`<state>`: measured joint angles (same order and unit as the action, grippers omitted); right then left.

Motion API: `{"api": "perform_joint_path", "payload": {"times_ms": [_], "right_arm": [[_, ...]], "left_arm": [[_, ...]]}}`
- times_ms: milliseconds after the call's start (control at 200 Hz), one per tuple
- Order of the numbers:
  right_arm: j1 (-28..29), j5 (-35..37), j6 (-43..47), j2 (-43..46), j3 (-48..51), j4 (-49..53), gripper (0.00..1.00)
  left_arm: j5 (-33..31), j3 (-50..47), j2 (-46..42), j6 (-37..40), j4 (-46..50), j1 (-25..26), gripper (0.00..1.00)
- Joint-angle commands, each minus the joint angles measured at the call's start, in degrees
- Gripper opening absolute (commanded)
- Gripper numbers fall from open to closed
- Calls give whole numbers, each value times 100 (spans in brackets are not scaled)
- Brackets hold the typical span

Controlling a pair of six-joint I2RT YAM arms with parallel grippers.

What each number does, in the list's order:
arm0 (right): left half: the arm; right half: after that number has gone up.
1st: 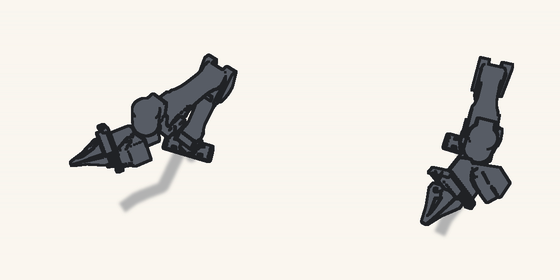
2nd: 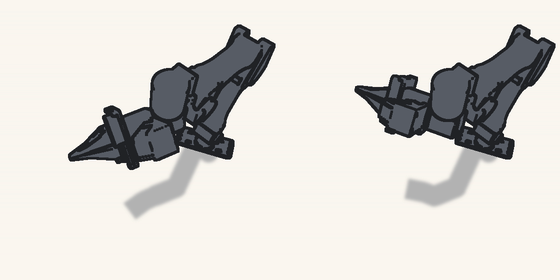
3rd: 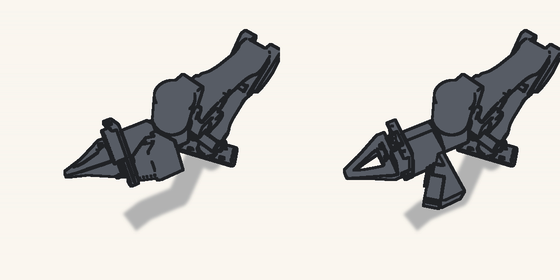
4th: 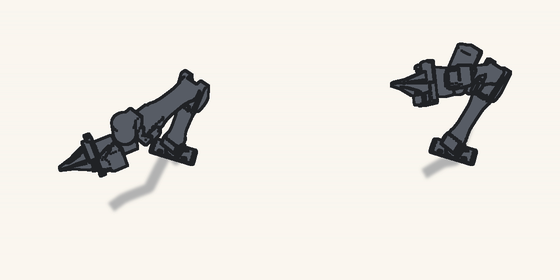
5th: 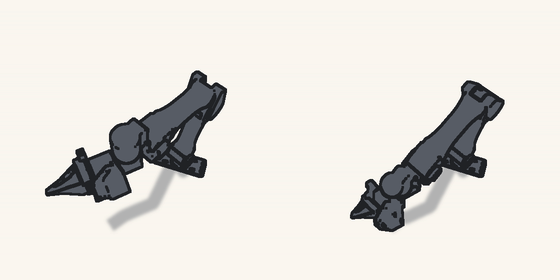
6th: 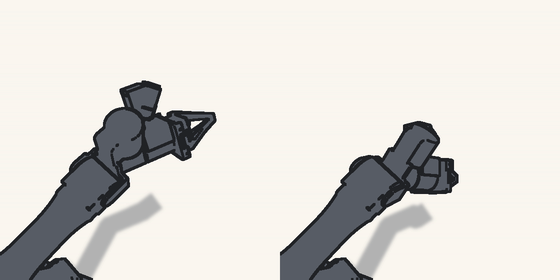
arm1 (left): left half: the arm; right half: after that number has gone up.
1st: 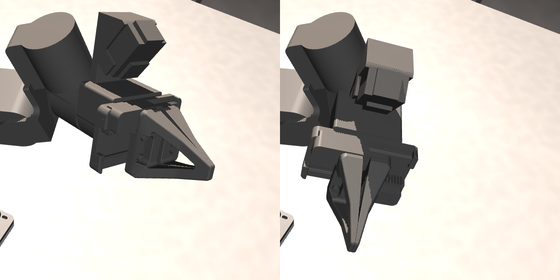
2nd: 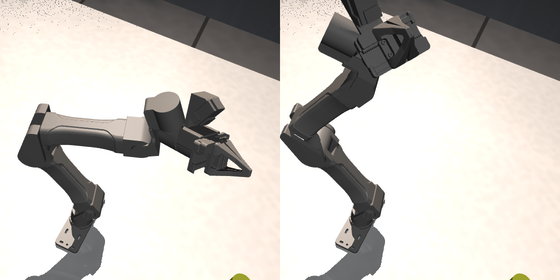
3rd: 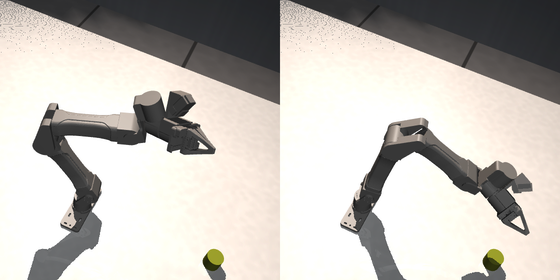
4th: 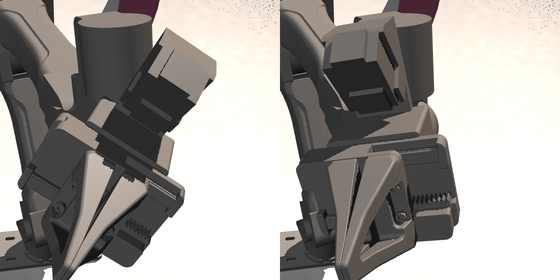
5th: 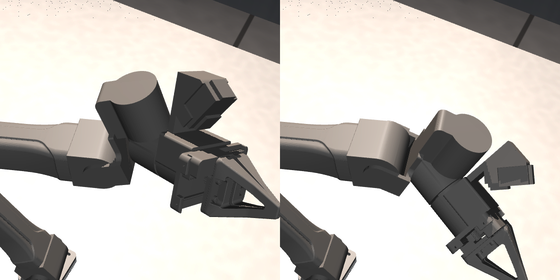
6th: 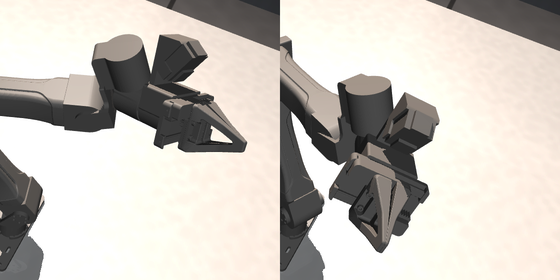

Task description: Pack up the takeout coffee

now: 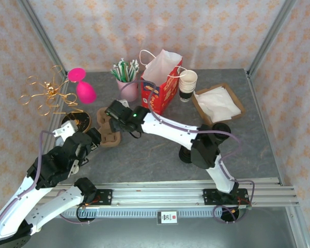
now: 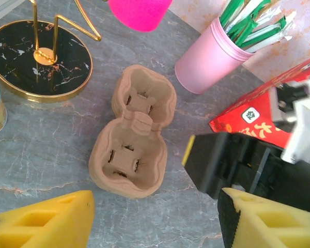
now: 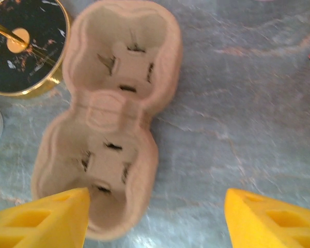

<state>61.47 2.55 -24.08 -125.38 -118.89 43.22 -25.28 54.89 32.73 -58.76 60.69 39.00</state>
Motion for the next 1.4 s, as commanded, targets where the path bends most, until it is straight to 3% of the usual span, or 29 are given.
{"api": "perform_joint_path", "payload": {"times_ms": [0,250,786,1021,1236,1391], "right_arm": [[39,41,281,-405,-545,-97,64],[65,35,459,-1258,-1449,-199,53],[145,288,744,-1910,-1919,-421,53],[240,561,620,-1787,-1948,117,52],[269,1058,51,-1222,-1154,520,61],[266,863,-43,-1178,-859,663,65]], "left_arm": [[-410,53,-129,-215,331,25,66],[-781,236,-363,-364,590,27,66],[-975,186,-344,-447,480,24,66],[-911,128,-305,-407,367,25,66],[-813,76,-268,-386,266,29,66],[-753,57,-244,-341,201,27,67]]}}
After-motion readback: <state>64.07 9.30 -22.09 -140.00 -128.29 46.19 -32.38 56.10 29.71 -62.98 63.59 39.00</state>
